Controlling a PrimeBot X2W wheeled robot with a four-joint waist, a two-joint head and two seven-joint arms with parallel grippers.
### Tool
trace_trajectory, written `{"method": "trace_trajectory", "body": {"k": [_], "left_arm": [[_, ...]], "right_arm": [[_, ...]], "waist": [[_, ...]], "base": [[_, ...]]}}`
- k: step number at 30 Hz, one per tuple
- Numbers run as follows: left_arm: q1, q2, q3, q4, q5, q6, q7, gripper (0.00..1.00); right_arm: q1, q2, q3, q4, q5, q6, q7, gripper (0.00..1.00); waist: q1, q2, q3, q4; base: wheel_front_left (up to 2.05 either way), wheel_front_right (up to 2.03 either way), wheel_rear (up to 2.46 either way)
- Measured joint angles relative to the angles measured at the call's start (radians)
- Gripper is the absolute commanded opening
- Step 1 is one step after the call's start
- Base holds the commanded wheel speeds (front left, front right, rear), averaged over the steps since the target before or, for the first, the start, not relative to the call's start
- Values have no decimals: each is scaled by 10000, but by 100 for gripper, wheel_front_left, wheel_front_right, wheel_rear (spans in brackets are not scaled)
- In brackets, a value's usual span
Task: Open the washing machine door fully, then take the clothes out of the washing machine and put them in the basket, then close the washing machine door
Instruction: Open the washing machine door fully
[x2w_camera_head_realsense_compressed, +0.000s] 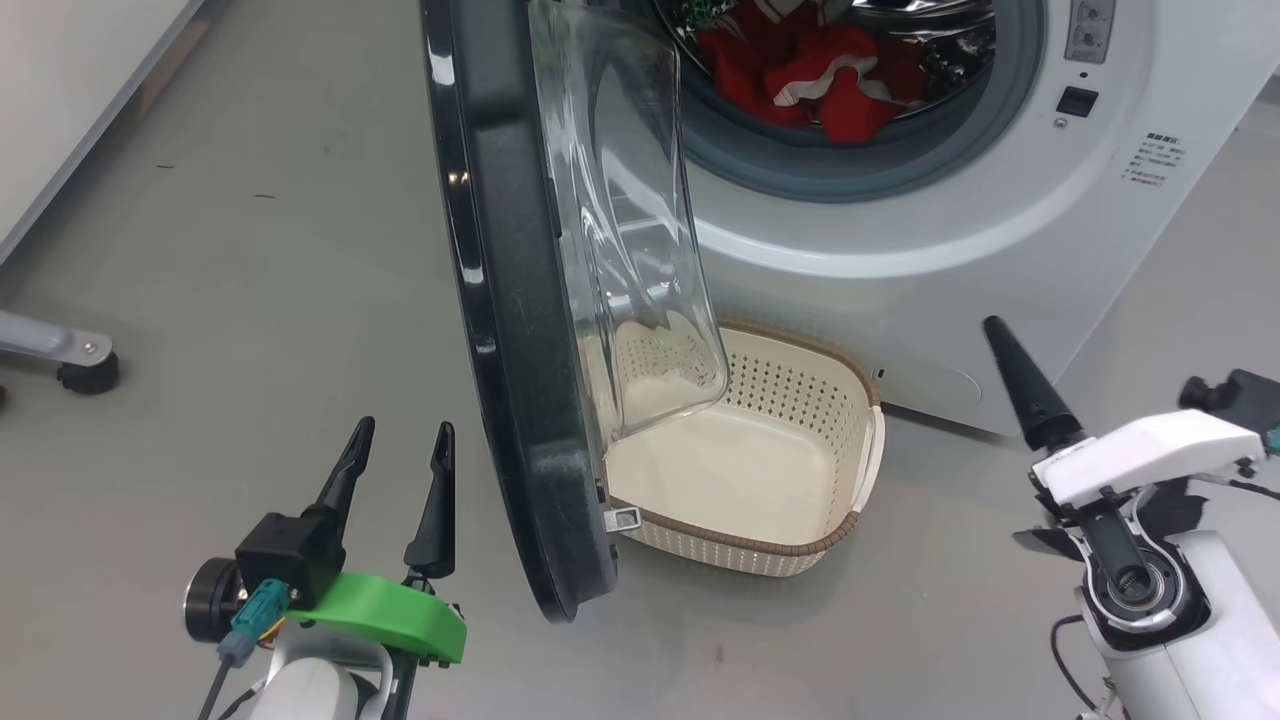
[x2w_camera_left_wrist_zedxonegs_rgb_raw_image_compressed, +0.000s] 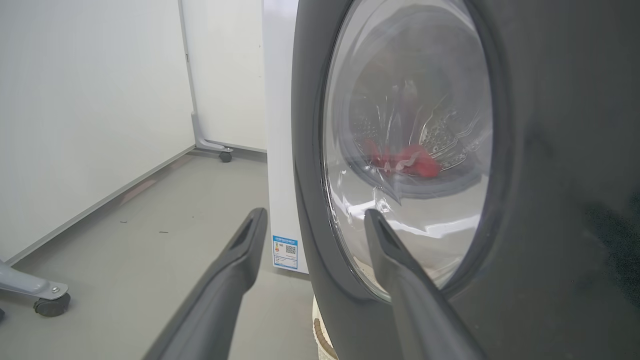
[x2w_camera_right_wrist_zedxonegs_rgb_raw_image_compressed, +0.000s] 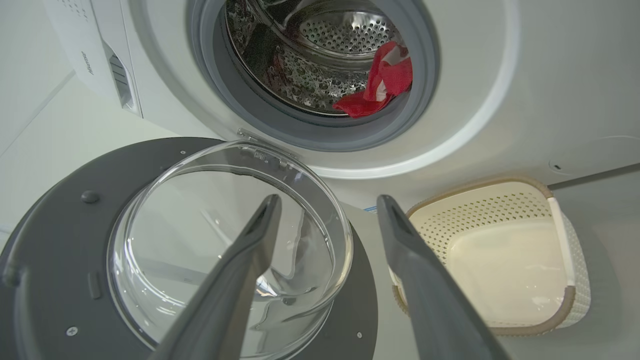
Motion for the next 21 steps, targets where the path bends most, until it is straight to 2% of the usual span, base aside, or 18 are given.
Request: {"method": "trace_trajectory", "body": {"k": [3,8,13,16,21], "left_arm": [[26,0,15,21,0,0,0,100],[32,2,15,46,0,0,0,100],[33,0,13,81,2,0,0,100],[35,2,13,100,4,0,0,100],[86,2,10,125,4,-2,0,100]], "right_arm": [[131,-322,10,-35,-1346,0,-1078,100],[179,-1262,351,-207,-4151,2,-2886,100],[180,-1670,665,-23,-6449,-15,-4410,100],[187,-1774,769,121,-7532,-472,-4146,100],[394,-1590,828,431,-8541,-1323,-3925,100]], "waist": [[0,0,-54,-38],[0,0,-104,-67],[0,0,-169,-78],[0,0,-211,-78],[0,0,-257,-67]], "base": [[0,0,0],[0,0,0],[0,0,0],[0,0,0],[0,0,0]]}}
